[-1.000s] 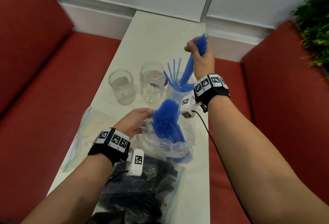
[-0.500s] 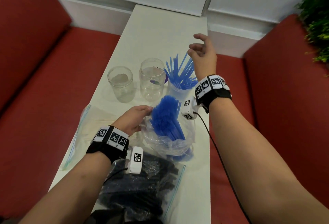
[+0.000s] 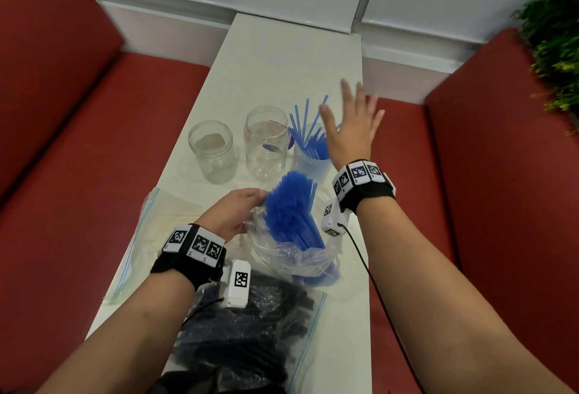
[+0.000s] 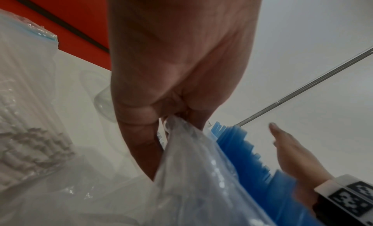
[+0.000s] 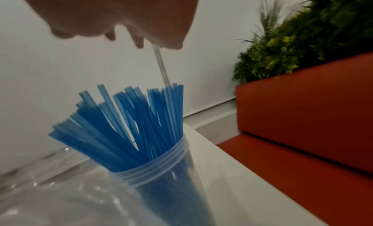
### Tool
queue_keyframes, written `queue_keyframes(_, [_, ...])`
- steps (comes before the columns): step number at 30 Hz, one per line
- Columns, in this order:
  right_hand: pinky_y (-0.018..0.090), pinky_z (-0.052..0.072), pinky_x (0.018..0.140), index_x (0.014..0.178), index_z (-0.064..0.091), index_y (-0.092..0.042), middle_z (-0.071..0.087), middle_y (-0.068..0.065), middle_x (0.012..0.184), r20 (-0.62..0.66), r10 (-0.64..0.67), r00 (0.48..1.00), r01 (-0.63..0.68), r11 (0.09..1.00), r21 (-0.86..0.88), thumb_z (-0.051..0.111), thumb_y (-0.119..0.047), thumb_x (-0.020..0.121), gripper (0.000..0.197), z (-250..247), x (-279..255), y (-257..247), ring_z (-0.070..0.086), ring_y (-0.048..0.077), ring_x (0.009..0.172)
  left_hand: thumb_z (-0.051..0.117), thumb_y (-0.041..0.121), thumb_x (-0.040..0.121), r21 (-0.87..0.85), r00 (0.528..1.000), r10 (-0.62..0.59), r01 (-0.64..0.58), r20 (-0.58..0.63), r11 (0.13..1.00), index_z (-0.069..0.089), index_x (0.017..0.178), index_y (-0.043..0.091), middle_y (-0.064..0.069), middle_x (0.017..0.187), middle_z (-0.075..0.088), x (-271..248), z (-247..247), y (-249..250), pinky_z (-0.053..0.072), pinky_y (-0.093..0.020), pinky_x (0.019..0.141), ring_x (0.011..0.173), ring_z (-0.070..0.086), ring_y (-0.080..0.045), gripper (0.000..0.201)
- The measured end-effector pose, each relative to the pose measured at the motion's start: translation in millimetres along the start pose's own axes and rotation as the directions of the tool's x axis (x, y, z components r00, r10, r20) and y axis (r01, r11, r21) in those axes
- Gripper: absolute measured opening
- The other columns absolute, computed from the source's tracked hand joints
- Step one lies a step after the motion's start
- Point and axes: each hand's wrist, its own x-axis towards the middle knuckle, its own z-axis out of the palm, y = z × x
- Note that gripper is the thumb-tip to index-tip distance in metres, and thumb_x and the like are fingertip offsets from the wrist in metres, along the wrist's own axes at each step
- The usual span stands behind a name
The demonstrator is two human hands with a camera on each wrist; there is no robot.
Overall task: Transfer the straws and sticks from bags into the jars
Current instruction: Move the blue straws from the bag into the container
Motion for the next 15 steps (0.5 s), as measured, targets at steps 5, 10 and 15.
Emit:
queue_keyframes(5, [0.044,0.005,0.124,0.162,0.005,-0.016,0.002,0.009,0.169,0.158,0.396,0.905,-0.426,0.852,0.303,0.038,-0.057,0.102,0.079,4.3,-8.8,9.1,0.002,0.031,0.155,0.050,0.031,0.106,0.016,1.000,0.000,0.000,-0.012,1.000,0.076,0.109,0.021,0.000,0.115,0.074,-1.5,0.2,-1.8,0.055,-0.050,0.094,0.115,0.065,-0.041,0.028])
queue_keyframes(10, [0.017,0.025,0.110,0.158,0.027,-0.031,0.031,-0.009,0.163,0.205,0.205,0.957,-0.284,0.803,0.524,0.042,-0.052,0.104,0.060,-4.0,-25.1,5.4,0.030,0.008,0.147,0.050,0.030,0.106,0.007,1.000,0.012,-0.012,-0.013,1.000,0.075,0.109,0.018,-0.006,0.119,0.073,-3.0,-0.6,-2.5,0.053,-0.054,0.096,0.106,0.068,-0.038,0.028])
queue_keyframes(15, [0.039,0.047,0.107,0.137,0.054,-0.024,0.063,0.004,0.130,-0.052,0.347,0.936,-0.245,0.753,0.611,0.053,-0.019,0.101,0.037,-32.2,-52.5,14.9,0.060,0.015,0.119,0.051,0.031,0.105,0.022,0.999,0.030,-0.029,-0.023,0.999,0.074,0.114,0.016,-0.006,0.119,0.073,-5.8,0.3,-4.5,0.050,-0.055,0.100,0.117,0.063,-0.043,0.028])
